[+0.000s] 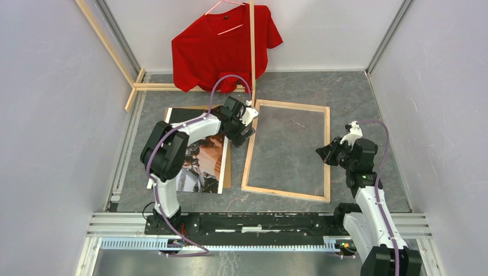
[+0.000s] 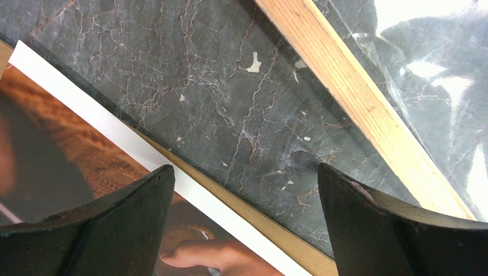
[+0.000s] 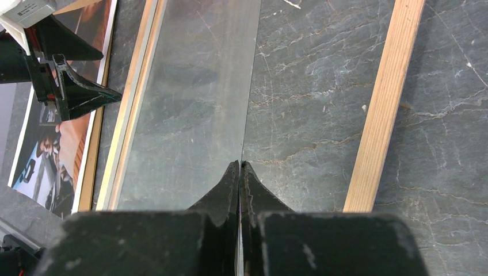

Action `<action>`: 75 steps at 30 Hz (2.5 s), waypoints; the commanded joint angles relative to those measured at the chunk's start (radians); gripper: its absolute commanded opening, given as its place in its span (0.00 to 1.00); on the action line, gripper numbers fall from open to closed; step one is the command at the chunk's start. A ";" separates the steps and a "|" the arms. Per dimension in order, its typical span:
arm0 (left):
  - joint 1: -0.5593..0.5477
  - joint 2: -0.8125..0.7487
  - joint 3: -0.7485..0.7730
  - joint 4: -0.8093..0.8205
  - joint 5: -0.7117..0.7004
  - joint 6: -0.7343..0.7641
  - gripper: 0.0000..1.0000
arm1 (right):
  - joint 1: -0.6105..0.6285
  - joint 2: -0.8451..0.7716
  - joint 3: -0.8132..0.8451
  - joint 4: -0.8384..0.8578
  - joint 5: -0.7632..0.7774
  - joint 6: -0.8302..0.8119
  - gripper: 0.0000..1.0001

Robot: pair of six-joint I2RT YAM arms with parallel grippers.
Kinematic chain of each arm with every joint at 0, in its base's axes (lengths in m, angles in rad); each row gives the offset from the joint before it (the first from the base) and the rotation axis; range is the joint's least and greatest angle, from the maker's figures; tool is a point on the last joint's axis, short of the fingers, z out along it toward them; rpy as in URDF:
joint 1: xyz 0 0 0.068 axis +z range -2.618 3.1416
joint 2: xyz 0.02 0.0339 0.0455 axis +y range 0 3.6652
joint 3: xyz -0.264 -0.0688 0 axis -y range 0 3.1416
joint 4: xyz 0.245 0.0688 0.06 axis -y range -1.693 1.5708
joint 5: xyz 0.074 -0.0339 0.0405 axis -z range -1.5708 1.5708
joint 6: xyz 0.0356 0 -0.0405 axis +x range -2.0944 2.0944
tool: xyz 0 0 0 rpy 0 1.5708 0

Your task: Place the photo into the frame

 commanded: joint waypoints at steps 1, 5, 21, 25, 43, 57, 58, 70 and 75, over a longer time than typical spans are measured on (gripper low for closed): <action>0.003 -0.010 0.025 0.009 0.034 -0.042 1.00 | -0.006 -0.001 -0.013 0.076 -0.007 0.019 0.00; 0.003 -0.008 0.022 0.010 0.029 -0.039 1.00 | -0.007 0.006 -0.014 0.084 -0.022 0.020 0.00; -0.001 0.017 0.009 0.038 0.048 -0.057 1.00 | -0.044 0.099 -0.018 0.214 -0.299 0.209 0.00; -0.001 0.015 -0.001 0.049 0.047 -0.055 1.00 | -0.049 0.101 -0.012 0.223 -0.345 0.246 0.00; -0.002 0.013 -0.026 0.070 0.054 -0.057 1.00 | -0.067 0.117 0.004 0.352 -0.448 0.409 0.00; -0.003 0.013 -0.030 0.083 0.046 -0.058 1.00 | -0.068 0.114 -0.013 0.515 -0.511 0.554 0.00; -0.003 0.014 -0.030 0.083 0.046 -0.058 1.00 | -0.069 0.110 -0.013 0.511 -0.508 0.556 0.00; -0.003 0.017 -0.029 0.087 0.043 -0.057 1.00 | -0.080 0.171 0.044 0.142 -0.425 0.333 0.00; -0.003 0.017 -0.031 0.087 0.040 -0.054 1.00 | -0.091 0.174 0.041 0.155 -0.435 0.365 0.00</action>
